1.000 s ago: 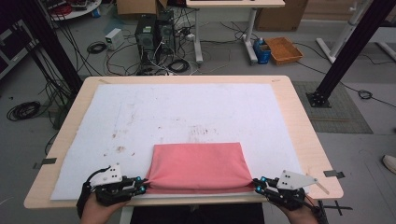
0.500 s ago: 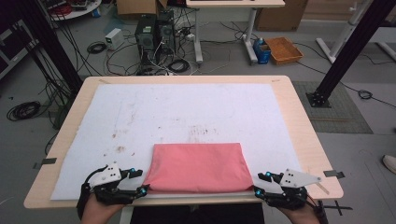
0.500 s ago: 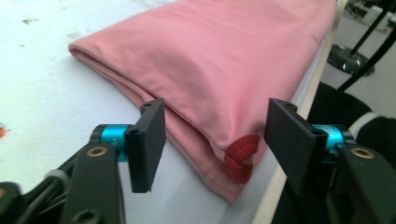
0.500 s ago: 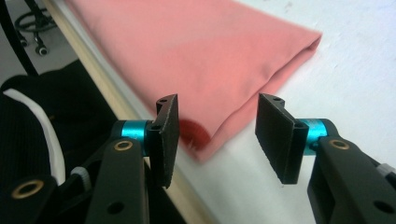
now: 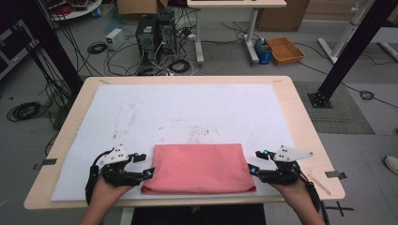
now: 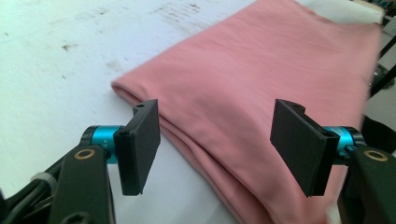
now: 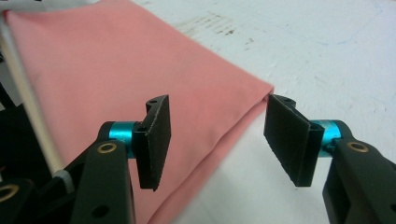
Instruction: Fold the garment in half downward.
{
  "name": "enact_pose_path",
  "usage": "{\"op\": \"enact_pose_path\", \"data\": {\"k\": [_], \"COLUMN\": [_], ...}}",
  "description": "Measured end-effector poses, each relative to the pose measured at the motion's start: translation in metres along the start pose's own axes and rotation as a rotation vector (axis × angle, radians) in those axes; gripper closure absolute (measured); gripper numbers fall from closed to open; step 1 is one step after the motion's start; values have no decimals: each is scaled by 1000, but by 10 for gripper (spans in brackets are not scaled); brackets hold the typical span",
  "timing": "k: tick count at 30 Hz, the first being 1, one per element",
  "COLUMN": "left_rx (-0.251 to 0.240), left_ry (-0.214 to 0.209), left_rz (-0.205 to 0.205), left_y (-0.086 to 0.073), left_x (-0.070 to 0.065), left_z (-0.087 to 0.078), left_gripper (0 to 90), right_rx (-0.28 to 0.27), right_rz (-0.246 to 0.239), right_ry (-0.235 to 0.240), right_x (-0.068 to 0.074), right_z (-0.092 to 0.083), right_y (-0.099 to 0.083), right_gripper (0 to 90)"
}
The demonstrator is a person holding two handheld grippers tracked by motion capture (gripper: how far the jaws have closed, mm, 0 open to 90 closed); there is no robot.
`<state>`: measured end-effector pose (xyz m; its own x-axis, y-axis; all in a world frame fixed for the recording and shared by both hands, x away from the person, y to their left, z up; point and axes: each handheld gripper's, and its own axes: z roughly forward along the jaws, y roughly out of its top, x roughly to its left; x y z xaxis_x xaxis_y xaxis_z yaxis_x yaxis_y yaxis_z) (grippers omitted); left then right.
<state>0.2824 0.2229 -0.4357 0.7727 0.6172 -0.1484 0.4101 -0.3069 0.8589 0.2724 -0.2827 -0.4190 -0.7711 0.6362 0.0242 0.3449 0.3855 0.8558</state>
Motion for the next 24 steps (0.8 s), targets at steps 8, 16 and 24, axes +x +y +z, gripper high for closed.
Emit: {"op": "enact_pose_path", "data": {"k": [8,16,24], "left_rx": [37,60,108], "left_ry": [51,73,71], "left_rz": [-59,-83,-83], "left_y": [17,20,18], "left_x": [30,41,44], "left_z": [21,39,51], "left_gripper": [332,333,380], "right_rx": [53,105,177], "right_rz": [55,86,103], "right_ry": [-18,-23,-20], "right_x": [-27,-46,-54], "right_z": [35,70,84], "right_y": [22,24,19], "right_gripper": [419,440,519]}}
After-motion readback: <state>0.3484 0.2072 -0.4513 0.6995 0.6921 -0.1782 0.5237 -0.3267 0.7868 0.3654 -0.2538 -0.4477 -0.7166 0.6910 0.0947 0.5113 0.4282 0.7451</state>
